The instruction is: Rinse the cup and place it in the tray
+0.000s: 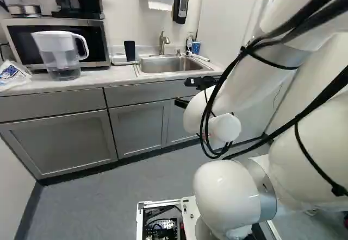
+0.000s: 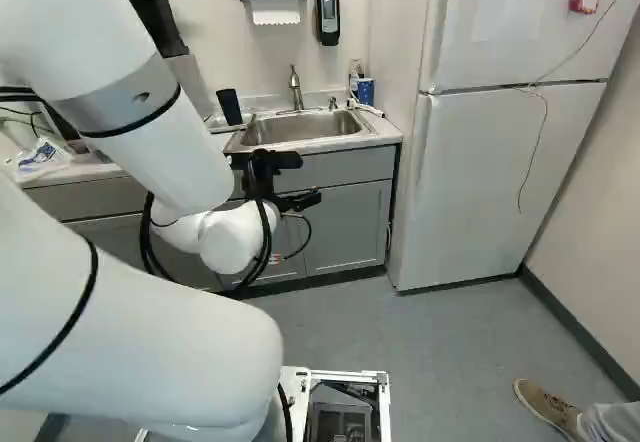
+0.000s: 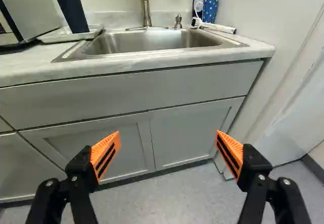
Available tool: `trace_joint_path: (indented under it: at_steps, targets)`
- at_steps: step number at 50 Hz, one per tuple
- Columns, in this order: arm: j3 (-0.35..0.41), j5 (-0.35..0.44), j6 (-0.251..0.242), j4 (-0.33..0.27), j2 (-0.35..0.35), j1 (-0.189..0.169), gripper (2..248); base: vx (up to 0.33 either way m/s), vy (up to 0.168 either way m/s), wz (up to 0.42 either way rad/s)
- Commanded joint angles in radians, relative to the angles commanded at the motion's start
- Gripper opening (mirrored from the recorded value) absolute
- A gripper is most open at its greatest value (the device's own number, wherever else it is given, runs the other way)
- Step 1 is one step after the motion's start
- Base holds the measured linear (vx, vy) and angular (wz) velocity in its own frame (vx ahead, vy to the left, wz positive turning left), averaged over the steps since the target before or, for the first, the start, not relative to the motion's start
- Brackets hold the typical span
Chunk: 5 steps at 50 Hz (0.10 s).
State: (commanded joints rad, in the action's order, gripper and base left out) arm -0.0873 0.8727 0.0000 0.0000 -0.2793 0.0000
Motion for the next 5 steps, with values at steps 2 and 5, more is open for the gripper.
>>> trace_joint_path:
  at_steps: [2,5]
  targets:
    - [0.0,0.0,0.0,0.0,0.0,0.0,247,0.0,0.0,0.0]
    - [0.0,0.0,0.0,0.0,0.0,0.0,247,0.0,0.0,0.0]
